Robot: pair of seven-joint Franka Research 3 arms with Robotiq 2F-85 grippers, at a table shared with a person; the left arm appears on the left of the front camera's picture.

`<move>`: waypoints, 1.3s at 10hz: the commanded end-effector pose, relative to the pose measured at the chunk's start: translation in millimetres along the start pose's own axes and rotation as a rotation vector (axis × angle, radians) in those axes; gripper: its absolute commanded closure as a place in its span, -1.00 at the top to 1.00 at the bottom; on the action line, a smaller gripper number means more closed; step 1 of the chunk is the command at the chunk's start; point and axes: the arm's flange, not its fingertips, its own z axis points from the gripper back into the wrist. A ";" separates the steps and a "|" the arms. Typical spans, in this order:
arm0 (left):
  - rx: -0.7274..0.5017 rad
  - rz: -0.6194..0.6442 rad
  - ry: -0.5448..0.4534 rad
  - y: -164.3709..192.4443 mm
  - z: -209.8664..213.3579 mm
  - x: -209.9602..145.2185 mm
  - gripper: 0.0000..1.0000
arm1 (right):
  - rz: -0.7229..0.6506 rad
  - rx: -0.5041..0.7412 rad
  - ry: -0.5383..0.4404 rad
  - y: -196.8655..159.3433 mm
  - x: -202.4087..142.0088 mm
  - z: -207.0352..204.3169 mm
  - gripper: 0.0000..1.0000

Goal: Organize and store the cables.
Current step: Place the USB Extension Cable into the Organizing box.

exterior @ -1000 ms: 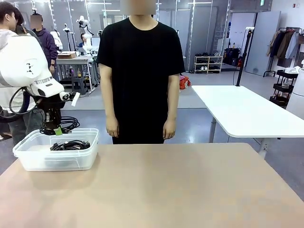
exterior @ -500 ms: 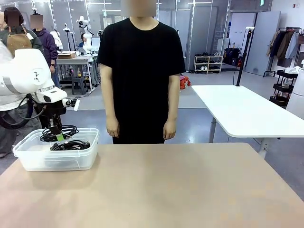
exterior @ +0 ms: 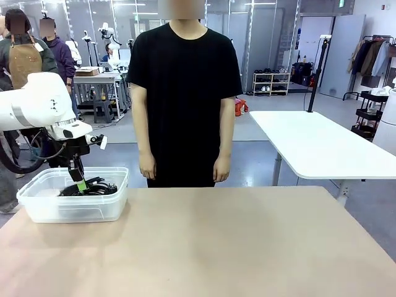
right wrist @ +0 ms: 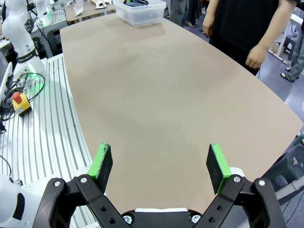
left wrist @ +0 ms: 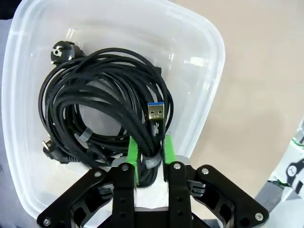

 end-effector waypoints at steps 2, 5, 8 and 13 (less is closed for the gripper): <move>-0.023 0.030 -0.009 1.2 12.2 -2.8 0.32 | 0.020 -0.005 -0.013 -0.3 0.3 0.3 1.00; -0.010 0.037 -0.019 0.0 15.8 -7.0 1.00 | 0.020 -0.005 -0.013 -0.3 0.3 0.3 1.00; -0.017 0.043 -0.046 -4.8 20.0 -11.7 1.00 | 0.020 -0.005 -0.013 -0.3 0.3 0.3 1.00; 0.011 0.020 -0.006 3.0 12.1 -8.5 1.00 | 0.020 -0.005 -0.013 -0.3 0.3 0.3 1.00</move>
